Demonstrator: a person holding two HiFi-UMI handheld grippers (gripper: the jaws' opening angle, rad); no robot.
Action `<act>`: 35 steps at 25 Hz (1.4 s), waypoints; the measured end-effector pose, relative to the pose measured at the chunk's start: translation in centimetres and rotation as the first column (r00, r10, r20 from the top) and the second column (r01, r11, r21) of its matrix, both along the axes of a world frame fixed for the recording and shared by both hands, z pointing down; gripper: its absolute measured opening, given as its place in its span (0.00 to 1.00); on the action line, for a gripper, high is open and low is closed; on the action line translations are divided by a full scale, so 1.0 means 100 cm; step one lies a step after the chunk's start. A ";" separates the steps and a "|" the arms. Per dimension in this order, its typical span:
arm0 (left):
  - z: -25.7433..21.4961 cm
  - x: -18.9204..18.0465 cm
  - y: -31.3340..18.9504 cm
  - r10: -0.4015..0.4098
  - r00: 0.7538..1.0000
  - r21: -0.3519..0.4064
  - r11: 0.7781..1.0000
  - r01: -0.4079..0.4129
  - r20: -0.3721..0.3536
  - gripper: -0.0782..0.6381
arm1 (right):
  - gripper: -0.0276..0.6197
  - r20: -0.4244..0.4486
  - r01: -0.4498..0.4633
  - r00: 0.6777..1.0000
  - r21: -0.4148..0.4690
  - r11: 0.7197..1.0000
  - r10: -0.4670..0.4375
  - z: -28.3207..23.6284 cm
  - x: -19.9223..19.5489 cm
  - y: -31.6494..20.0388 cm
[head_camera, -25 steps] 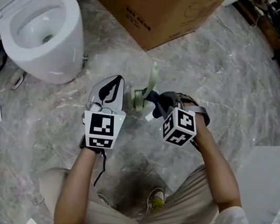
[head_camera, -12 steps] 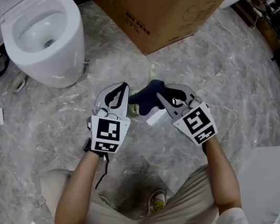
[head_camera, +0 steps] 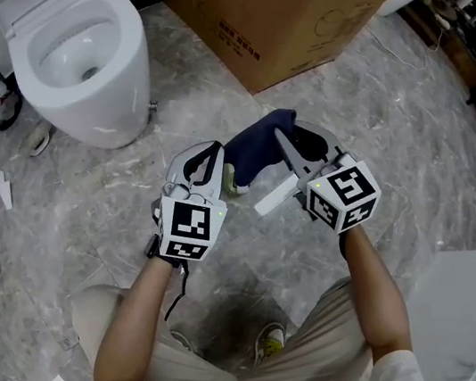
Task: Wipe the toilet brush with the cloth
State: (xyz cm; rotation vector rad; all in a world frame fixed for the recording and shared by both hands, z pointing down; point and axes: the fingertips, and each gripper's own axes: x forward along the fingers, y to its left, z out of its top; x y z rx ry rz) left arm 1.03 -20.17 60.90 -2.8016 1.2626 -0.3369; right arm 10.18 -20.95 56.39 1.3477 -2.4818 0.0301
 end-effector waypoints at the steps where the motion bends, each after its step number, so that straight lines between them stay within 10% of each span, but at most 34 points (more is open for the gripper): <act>1: -0.001 0.000 0.001 0.003 1.000 0.002 1.000 -0.003 0.001 0.11 | 0.12 0.037 -0.021 0.999 0.000 1.000 0.021 -0.004 0.003 -0.004; 35: 0.014 0.007 -0.003 0.016 1.000 -0.035 0.999 -0.016 0.006 0.11 | 0.11 0.047 -0.037 0.997 -0.322 0.946 0.055 0.101 0.004 -0.004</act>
